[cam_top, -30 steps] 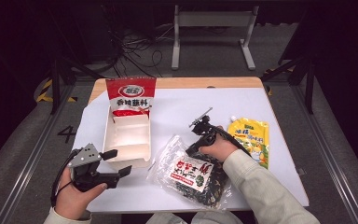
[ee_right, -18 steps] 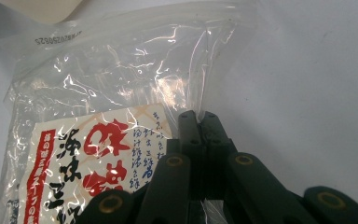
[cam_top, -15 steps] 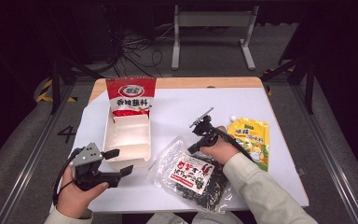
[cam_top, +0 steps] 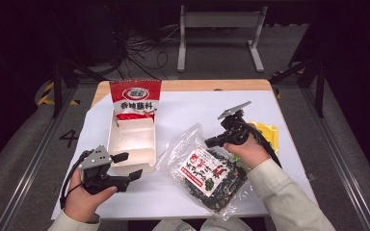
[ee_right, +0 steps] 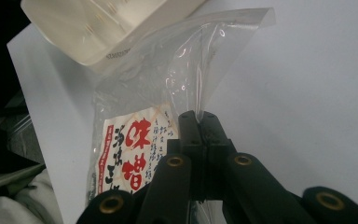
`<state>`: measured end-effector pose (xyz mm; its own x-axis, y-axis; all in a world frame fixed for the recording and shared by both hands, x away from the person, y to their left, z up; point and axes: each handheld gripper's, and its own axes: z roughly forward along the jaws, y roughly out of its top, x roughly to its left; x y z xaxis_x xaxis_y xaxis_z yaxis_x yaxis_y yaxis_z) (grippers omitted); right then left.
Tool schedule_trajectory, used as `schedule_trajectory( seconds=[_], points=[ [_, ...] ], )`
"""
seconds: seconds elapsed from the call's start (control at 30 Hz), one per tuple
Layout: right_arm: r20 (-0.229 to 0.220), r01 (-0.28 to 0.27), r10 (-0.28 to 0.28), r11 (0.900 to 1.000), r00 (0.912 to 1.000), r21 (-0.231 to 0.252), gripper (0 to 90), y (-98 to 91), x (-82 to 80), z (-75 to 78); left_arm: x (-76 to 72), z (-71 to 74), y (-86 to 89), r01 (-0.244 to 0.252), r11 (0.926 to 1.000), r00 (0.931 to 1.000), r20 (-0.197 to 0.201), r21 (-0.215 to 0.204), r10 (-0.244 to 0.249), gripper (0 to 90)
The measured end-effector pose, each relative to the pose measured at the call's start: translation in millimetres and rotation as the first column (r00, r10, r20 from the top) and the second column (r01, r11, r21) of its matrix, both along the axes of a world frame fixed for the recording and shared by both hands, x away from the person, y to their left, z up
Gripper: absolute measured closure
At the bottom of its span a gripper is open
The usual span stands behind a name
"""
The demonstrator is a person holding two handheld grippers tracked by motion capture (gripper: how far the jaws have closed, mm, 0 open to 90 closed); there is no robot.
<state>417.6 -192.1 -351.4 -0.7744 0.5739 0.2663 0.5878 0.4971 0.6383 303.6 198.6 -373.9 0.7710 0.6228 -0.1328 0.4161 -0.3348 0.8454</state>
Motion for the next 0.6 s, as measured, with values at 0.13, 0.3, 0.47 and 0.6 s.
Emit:
schedule_trajectory(
  seconds=[0.13, 0.3, 0.47, 0.6],
  points=[
    [0.041, 0.003, -0.004, 0.9998, 0.9992, 0.02, 89.4, -3.9, -6.0, 10.6, 2.2, -0.9, -1.8, 0.003, 1.0, 1.0, -0.002, -0.003, -0.003, 25.0],
    [0.137, 0.021, -0.03, 0.9976, 0.9901, 0.066, 89.4, -10.1, -17.6, 30.8, 5.5, -3.1, -6.9, 0.011, 0.9999, 0.9999, -0.01, -0.011, -0.011, 23.3],
    [0.221, 0.033, -0.056, 0.9937, 0.9737, 0.107, 89.3, -15.9, -24.9, 42.1, 8.9, -6.1, -13.7, 0.018, 0.9998, 0.9998, 0.007, -0.013, -0.018, 22.3],
    [0.311, 0.037, -0.085, 0.9867, 0.9467, 0.158, 89.3, -22.1, -33.0, 54.1, 12.7, -9.2, -22.2, 0.024, 0.9996, 0.9997, 0.004, -0.015, -0.024, 22.1]
  ],
)
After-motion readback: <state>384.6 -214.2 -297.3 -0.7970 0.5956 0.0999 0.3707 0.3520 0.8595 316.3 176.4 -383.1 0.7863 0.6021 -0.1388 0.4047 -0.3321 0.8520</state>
